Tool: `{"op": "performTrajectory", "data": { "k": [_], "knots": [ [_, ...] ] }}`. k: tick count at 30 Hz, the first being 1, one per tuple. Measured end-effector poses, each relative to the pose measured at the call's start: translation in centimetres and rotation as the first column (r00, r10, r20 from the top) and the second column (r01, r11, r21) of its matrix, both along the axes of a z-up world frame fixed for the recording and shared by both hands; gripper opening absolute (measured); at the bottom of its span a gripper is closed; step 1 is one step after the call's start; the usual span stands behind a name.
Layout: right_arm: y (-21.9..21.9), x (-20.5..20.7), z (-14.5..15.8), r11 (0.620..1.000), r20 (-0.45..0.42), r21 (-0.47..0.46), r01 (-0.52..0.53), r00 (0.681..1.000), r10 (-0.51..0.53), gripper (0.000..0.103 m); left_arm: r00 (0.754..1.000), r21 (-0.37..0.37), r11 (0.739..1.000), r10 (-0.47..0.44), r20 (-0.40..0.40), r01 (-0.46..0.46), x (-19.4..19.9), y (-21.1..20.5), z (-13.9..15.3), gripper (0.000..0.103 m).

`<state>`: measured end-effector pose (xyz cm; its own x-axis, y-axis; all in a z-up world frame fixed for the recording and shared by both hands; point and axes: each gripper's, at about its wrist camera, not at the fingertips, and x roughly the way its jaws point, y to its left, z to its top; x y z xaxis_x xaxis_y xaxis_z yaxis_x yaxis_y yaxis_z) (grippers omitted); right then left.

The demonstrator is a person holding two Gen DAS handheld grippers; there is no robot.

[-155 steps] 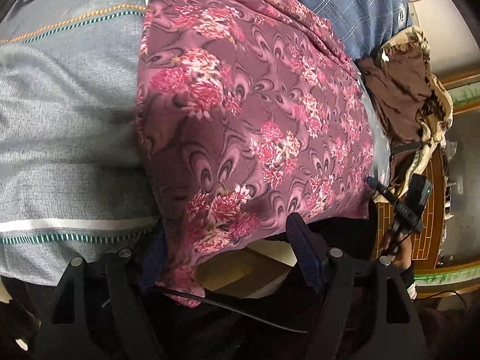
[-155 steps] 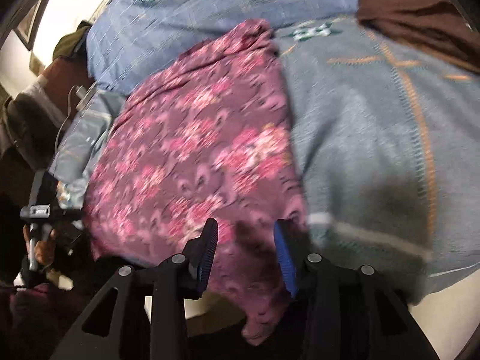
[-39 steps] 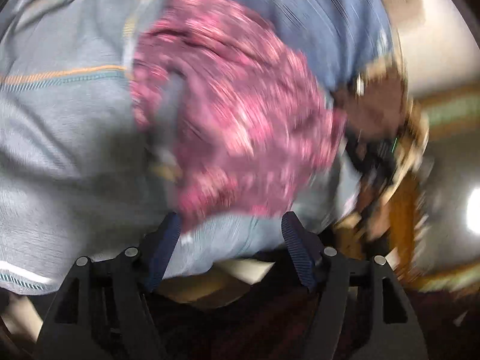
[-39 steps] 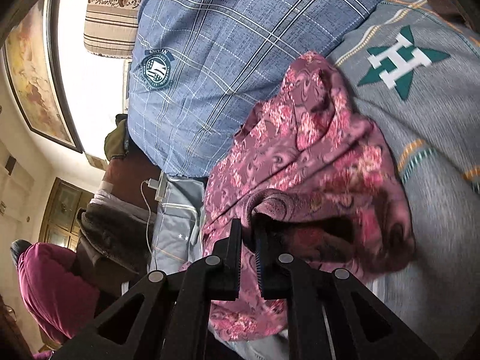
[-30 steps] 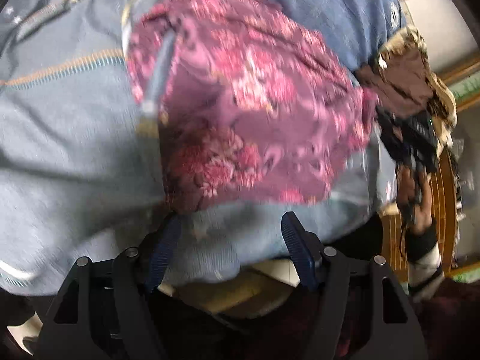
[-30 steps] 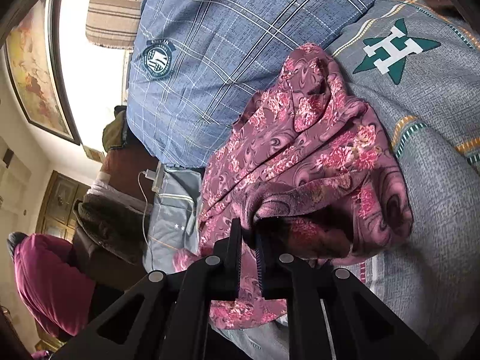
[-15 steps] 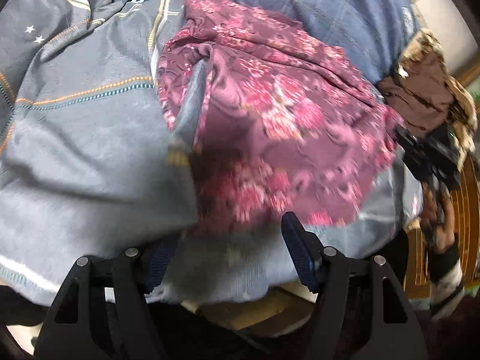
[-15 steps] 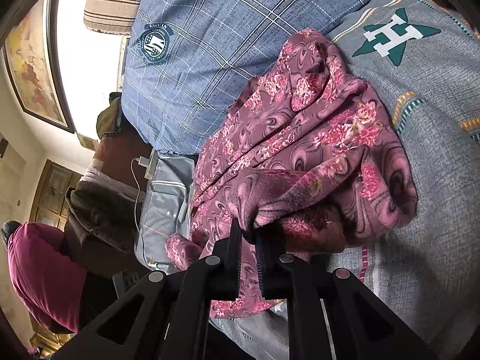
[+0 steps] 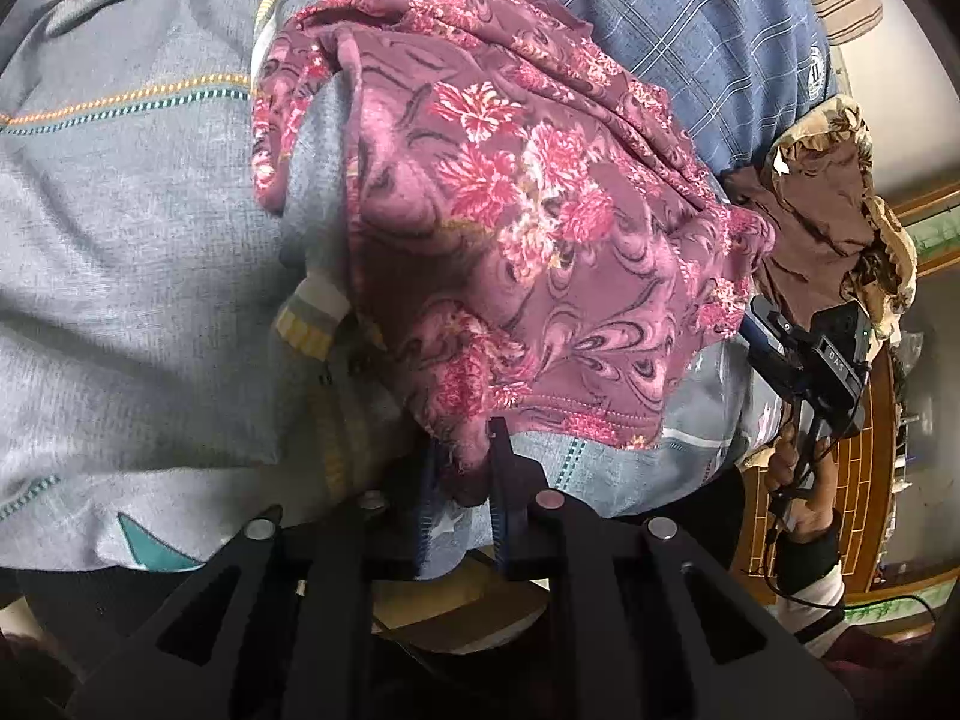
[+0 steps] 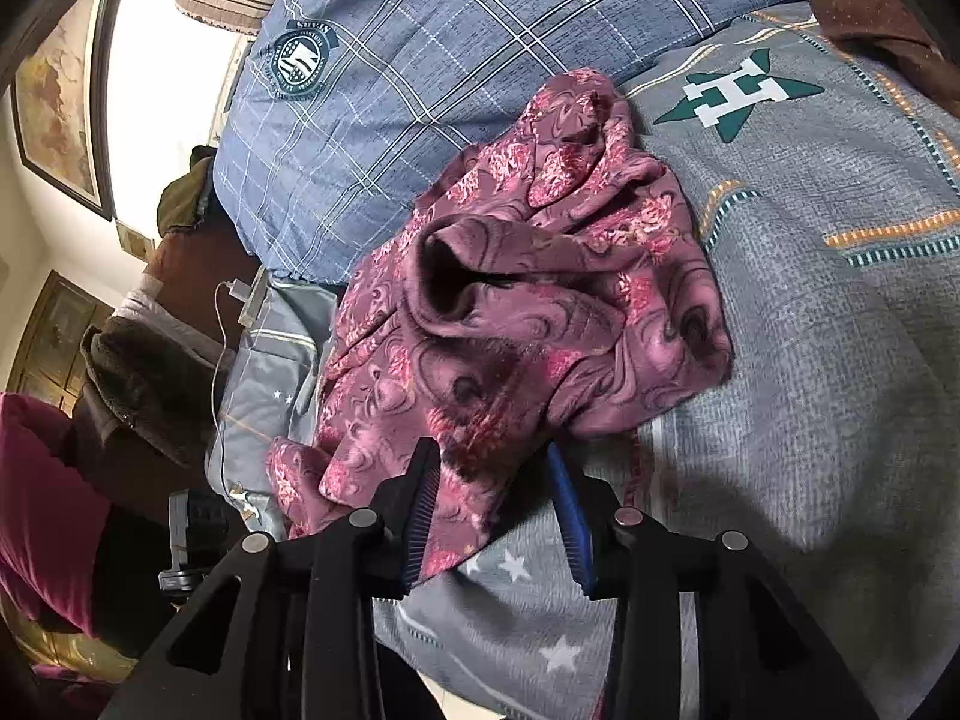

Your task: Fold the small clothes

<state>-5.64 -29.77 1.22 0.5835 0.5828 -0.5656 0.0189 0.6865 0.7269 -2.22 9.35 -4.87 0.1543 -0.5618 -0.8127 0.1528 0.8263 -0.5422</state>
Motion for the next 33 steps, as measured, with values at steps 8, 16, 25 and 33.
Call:
{"op": "performTrajectory", "data": {
  "k": [8, 16, 25, 33],
  "knots": [
    [2.1, 1.9, -1.0, 0.998, 0.027, 0.052, -0.024, 0.999, 0.023, 0.033, 0.996, -0.081, 0.993, 0.089, -0.004, -0.089, 0.9, 0.9, -0.6, 0.037],
    [1.5, -1.5, 2.4, 0.988, 0.144, 0.154, 0.001, 0.989, -0.023, 0.009, 0.999, -0.151, 0.988, 0.039, -0.008, -0.039, -2.1, 0.8, 1.9, 0.008],
    [2.2, -3.5, 7.1, 0.971, 0.248, 0.229, -0.075, 0.969, 0.016, 0.009, 0.997, -0.207, 0.976, 0.074, 0.036, -0.065, -3.2, 2.9, 6.0, 0.008],
    [3.4, -4.0, 8.7, 0.97, 0.273, 0.217, -0.107, 0.961, 0.045, 0.009, 0.996, -0.255, 0.966, 0.057, 0.064, -0.039, -4.5, 1.6, 8.5, 0.008]
  ]
}}
